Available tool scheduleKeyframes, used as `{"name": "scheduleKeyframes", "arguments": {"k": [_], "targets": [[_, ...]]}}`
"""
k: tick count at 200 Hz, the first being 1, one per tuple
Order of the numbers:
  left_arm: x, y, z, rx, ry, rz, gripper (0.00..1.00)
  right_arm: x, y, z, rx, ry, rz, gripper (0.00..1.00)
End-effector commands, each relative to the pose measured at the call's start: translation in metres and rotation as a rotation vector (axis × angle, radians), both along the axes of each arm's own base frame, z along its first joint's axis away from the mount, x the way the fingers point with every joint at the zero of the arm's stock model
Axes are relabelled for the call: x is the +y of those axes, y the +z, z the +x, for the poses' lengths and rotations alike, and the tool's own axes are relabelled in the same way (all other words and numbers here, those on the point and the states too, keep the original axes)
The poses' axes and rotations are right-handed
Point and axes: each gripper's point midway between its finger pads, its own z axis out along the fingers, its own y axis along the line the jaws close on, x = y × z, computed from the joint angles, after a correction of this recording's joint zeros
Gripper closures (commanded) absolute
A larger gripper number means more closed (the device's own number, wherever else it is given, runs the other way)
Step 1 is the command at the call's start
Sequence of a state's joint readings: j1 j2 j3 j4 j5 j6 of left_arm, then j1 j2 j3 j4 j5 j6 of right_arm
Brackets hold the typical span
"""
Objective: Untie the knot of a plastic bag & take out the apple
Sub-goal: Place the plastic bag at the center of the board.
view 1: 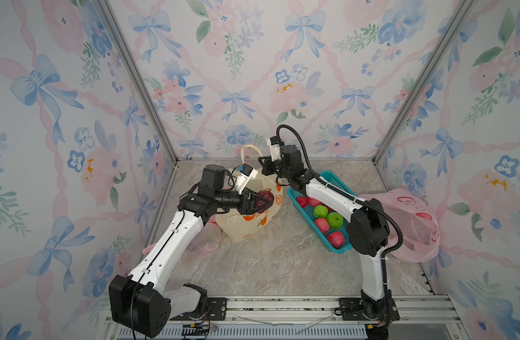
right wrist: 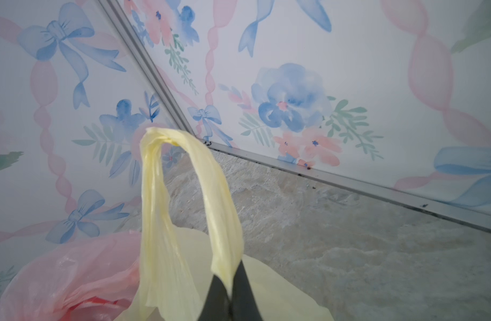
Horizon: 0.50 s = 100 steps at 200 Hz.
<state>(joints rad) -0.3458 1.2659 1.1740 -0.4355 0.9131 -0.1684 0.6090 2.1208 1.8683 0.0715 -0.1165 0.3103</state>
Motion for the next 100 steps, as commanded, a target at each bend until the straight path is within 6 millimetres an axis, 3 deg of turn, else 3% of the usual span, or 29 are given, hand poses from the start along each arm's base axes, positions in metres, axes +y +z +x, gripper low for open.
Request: {"name": "scheduleKeyframes", "arguments": {"k": [1, 28, 39, 64, 80, 100], "targets": [[-0.014, 0.01, 0.012, -0.049, -0.005, -0.008, 0.43, -0.011, -0.049, 0.017, 0.121, -0.027, -0.061, 0.99], [-0.028, 0.006, 0.028, -0.052, -0.007, 0.0, 0.43, -0.019, -0.056, 0.022, 0.167, 0.024, 0.021, 0.83], [-0.034, 0.008, 0.033, -0.062, -0.013, -0.001, 0.43, -0.025, -0.052, 0.022, 0.177, 0.052, 0.088, 0.69], [-0.052, 0.007, 0.04, -0.062, -0.041, 0.004, 0.43, -0.052, -0.019, 0.016, 0.152, 0.086, 0.249, 0.36], [-0.068, 0.008, 0.043, -0.072, -0.067, 0.007, 0.43, -0.079, 0.009, 0.007, 0.112, 0.081, 0.341, 0.3], [-0.092, 0.004, 0.048, -0.087, -0.096, 0.025, 0.44, -0.128, 0.05, -0.011, 0.051, 0.032, 0.491, 0.27]]}}
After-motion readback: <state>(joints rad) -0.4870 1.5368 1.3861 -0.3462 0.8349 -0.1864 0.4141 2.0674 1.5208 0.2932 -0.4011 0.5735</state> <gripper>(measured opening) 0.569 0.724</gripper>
